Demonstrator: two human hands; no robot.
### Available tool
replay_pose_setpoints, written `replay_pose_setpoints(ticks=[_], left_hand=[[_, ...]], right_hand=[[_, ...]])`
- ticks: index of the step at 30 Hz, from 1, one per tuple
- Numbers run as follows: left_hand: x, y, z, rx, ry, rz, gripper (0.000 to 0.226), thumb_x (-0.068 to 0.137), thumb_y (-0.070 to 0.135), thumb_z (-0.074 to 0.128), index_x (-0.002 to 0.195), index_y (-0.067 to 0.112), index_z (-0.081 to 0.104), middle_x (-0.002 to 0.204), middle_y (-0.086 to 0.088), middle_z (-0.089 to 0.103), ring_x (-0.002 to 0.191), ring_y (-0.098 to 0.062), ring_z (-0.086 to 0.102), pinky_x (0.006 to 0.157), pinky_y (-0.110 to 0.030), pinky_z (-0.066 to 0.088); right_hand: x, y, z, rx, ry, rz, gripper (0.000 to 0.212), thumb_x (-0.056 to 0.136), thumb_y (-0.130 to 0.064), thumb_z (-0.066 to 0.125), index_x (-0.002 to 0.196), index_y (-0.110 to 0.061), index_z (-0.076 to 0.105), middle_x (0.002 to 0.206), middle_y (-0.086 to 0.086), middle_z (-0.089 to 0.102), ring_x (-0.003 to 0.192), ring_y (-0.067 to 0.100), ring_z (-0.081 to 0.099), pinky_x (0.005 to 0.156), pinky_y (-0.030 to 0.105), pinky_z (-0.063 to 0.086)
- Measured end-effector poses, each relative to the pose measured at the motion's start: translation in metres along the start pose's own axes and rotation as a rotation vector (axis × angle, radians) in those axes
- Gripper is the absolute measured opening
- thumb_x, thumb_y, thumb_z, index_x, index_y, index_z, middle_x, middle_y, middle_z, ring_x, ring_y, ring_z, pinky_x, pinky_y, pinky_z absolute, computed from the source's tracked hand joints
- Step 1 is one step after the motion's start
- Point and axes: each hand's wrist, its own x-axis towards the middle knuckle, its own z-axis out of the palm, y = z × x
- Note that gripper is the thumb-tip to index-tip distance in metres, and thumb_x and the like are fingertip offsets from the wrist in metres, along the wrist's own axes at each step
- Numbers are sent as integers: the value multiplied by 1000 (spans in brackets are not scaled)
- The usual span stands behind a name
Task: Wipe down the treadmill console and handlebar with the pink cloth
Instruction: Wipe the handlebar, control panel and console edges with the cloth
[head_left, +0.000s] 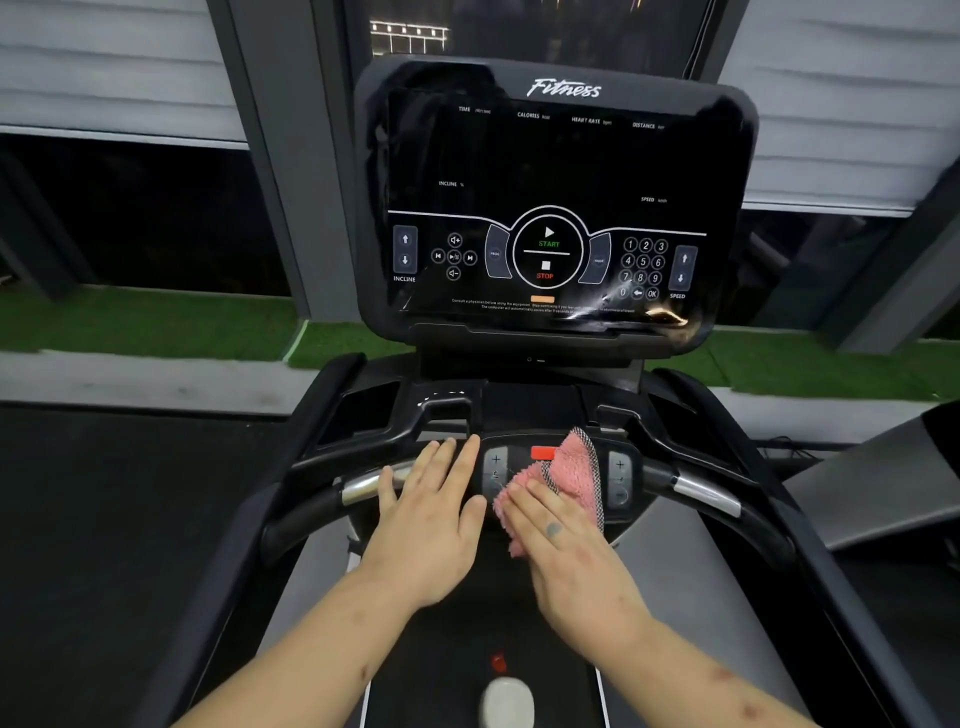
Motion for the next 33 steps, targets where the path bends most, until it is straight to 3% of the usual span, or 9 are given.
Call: replay_pose_setpoints(ticks=[9, 15, 18, 27, 33], left_hand=[[2, -1, 2, 11, -6, -2, 63, 105, 49, 19, 157, 43, -17, 171, 11, -2, 155, -7, -14, 125, -56, -4], [0, 1, -2, 6, 1, 0, 62, 106, 50, 19, 158, 43, -14, 171, 10, -2, 155, -8, -13, 125, -55, -5], [0, 2, -2, 12, 6, -6, 63, 106, 50, 20, 158, 42, -14, 171, 10, -2, 155, -8, -13, 125, -55, -5], [1, 1, -1, 9, -2, -4, 62, 107, 48, 20, 158, 43, -15, 171, 12, -4, 154, -6, -15, 125, -54, -6], [0, 2, -3, -13, -7, -7, 60, 107, 50, 18, 158, 43, -13, 171, 11, -2, 154, -5, -15, 125, -55, -6]], right_hand=[[47, -12, 2, 14, -38, 93, 59, 96, -19, 41, 155, -16, 40, 162, 2, 37, 153, 17, 24, 123, 44, 27], [10, -10, 1, 11, -65, 80, 69, 89, -10, 64, 154, -19, 42, 161, -1, 39, 153, 15, 26, 121, 43, 29], [-3, -10, 2, 5, -76, 87, 72, 86, -7, 67, 153, -18, 44, 161, 0, 39, 153, 16, 27, 120, 42, 28], [49, -16, 7, 60, -117, 180, 60, 99, -23, 34, 158, -18, 32, 166, 1, 29, 156, 17, 16, 123, 45, 25], [12, -25, 13, 50, -85, 103, 61, 94, -17, 61, 153, -19, 44, 162, -3, 36, 154, 12, 20, 122, 41, 26]])
